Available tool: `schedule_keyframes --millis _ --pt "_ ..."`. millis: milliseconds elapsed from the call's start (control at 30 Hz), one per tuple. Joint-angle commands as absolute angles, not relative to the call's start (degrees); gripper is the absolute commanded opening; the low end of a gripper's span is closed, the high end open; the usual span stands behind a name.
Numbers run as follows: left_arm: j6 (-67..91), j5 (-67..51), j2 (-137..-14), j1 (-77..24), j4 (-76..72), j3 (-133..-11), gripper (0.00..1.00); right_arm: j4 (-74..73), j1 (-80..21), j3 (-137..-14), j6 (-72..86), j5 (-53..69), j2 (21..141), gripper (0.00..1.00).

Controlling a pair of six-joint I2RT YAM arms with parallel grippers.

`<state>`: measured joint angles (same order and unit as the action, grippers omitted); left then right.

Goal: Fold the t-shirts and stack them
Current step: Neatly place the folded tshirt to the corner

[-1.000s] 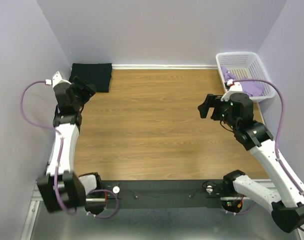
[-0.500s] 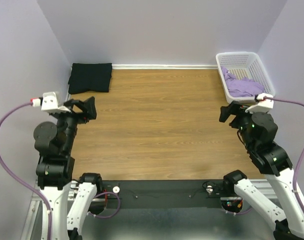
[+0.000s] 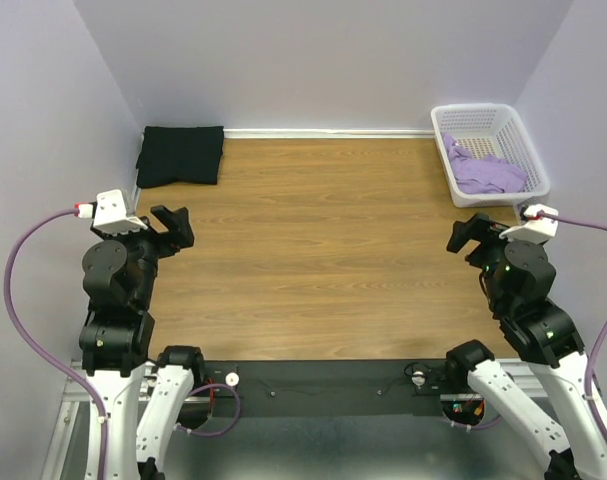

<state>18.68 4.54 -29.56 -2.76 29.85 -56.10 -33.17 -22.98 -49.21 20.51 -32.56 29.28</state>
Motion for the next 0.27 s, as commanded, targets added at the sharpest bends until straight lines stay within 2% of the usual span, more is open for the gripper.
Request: schedule_keyframes --millis 0,233 --pt "18.2 6.0 -30.3 -3.3 29.6 -55.7 0.89 -33.7 -23.2 -48.3 20.7 -36.5 27.8 1.0" --pt "17.5 3.9 -30.5 -4.0 28.0 -55.2 0.9 -33.7 -23.2 -48.3 19.2 -35.8 27.8 1.0"
